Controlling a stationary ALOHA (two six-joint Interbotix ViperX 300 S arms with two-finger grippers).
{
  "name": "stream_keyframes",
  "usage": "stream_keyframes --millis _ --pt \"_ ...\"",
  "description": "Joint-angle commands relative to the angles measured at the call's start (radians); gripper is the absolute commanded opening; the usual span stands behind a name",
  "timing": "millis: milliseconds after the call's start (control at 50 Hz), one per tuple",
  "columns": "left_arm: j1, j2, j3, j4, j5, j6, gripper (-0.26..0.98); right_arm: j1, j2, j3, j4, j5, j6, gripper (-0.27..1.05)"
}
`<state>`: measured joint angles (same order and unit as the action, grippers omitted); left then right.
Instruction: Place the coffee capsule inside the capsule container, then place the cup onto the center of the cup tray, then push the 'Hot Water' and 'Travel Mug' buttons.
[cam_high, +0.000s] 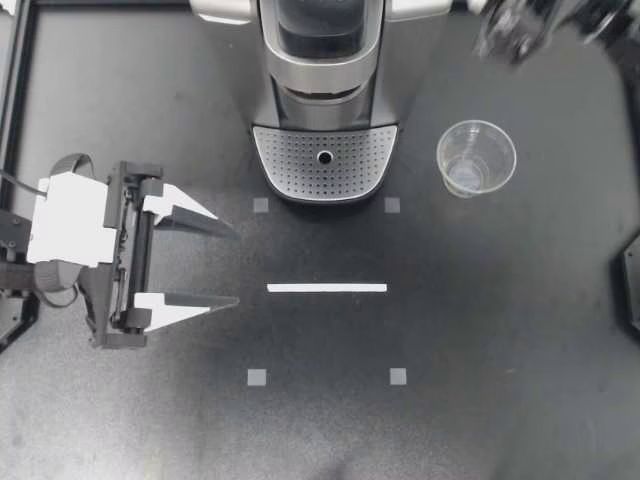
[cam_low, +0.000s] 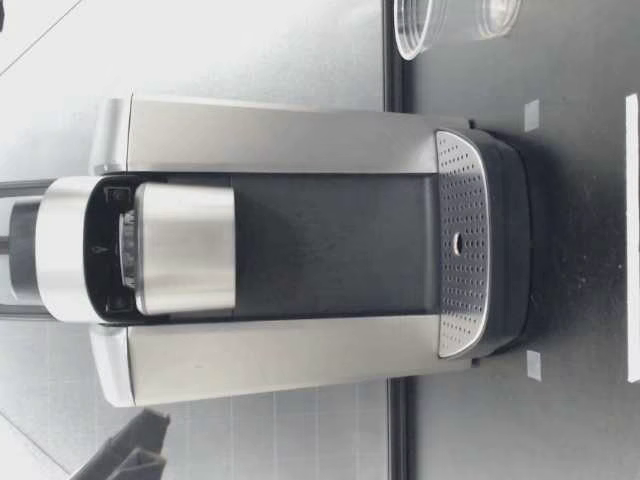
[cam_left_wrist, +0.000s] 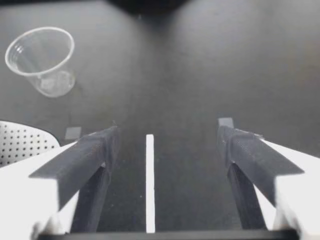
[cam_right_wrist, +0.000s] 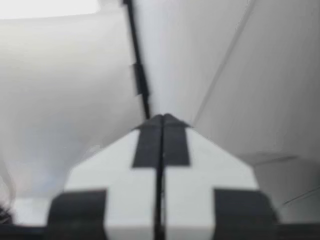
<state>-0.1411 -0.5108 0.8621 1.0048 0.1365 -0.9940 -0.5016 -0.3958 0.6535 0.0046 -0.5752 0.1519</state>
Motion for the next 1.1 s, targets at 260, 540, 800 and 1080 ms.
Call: stream_keyframes --millis 260,540,800,1080 --pt "0.003 -0.006 -0.009 -0.003 -0.005 -0.003 0.69 0.000 0.156 -0.132 -0.003 -0.005 0.003 0.05" --pt "0.003 -0.005 -0.006 -0.002 -0.003 -0.002 0.69 0.060 0.161 -0.103 -0.003 0.029 0.003 0.05" --pt "0.003 0.002 -0.003 -0.005 -0.003 -0.002 0.69 0.112 0.117 -0.026 -0.005 0.037 0.006 0.05" --pt "0.006 0.017 -0.003 -0.005 -0.005 -0.003 0.69 0.158 0.115 0.052 -0.003 0.032 0.060 0.05"
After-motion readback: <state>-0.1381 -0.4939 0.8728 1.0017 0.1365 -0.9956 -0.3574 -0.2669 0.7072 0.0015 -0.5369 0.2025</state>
